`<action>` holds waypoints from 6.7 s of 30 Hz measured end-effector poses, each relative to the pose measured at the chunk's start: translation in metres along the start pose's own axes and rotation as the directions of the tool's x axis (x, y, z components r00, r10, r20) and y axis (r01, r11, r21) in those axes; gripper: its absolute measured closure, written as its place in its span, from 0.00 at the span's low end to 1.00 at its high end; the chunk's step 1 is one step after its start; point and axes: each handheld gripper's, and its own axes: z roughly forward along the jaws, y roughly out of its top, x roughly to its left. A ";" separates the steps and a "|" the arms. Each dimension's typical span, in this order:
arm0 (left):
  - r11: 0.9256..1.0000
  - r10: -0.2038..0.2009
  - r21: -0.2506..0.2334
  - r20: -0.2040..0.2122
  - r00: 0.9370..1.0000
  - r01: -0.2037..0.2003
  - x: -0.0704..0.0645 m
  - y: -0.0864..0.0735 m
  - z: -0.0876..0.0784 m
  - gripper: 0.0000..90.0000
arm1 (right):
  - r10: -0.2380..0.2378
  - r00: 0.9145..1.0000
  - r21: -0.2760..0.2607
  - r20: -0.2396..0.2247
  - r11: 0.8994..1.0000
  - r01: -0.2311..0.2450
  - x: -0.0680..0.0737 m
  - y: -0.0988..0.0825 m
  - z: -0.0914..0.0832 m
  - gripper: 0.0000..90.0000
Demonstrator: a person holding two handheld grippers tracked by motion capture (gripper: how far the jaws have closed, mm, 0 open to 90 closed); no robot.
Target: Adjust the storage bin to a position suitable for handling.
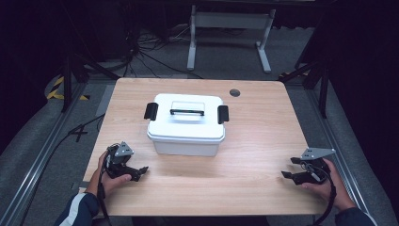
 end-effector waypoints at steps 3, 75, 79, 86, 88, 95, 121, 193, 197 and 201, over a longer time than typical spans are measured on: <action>1.000 0.000 0.000 0.000 1.000 0.000 0.000 0.000 0.000 0.00 | -0.033 0.999 -0.017 -0.005 0.999 0.033 0.001 0.018 -0.005 0.35; 1.000 0.007 0.002 0.000 1.000 -0.007 0.001 0.000 0.000 0.00 | -0.574 0.808 -0.022 -0.129 0.817 0.577 0.117 0.322 0.031 0.55; 1.000 -0.001 0.002 0.004 1.000 0.001 0.000 0.000 0.000 0.00 | -0.584 0.799 -0.006 -0.140 0.808 0.589 0.124 0.331 0.044 0.55; 1.000 0.009 0.002 0.000 1.000 -0.009 0.001 0.000 0.000 0.00 | -0.603 0.783 0.029 -0.156 0.789 0.614 0.133 0.345 0.059 0.60; 1.000 -0.001 0.001 0.003 1.000 0.001 0.000 0.000 0.000 0.00 | -0.606 0.780 0.033 -0.154 0.786 0.618 0.134 0.347 0.062 0.61; 1.000 0.001 0.000 0.003 1.000 -0.001 0.000 0.000 0.000 0.00 | -0.630 0.761 0.037 -0.157 0.766 0.642 0.144 0.353 0.078 0.82; 1.000 0.001 0.002 0.005 1.000 -0.001 0.000 0.000 0.000 0.00 | -0.679 0.724 -0.002 -0.121 0.729 0.684 0.141 0.357 0.078 0.95; 1.000 0.006 0.001 0.003 1.000 -0.006 0.001 0.000 0.000 0.00 | -0.521 0.851 -0.056 0.074 0.849 0.525 0.027 0.260 -0.054 0.95; 1.000 0.007 0.001 0.003 1.000 -0.007 0.001 0.000 0.000 0.00 | -0.498 0.863 -0.058 0.083 0.862 0.503 0.019 0.251 -0.060 0.95; 1.000 0.009 0.004 0.003 1.000 -0.009 0.001 0.000 0.000 0.00 | -0.476 0.874 -0.056 0.094 0.874 0.482 0.011 0.242 -0.065 0.95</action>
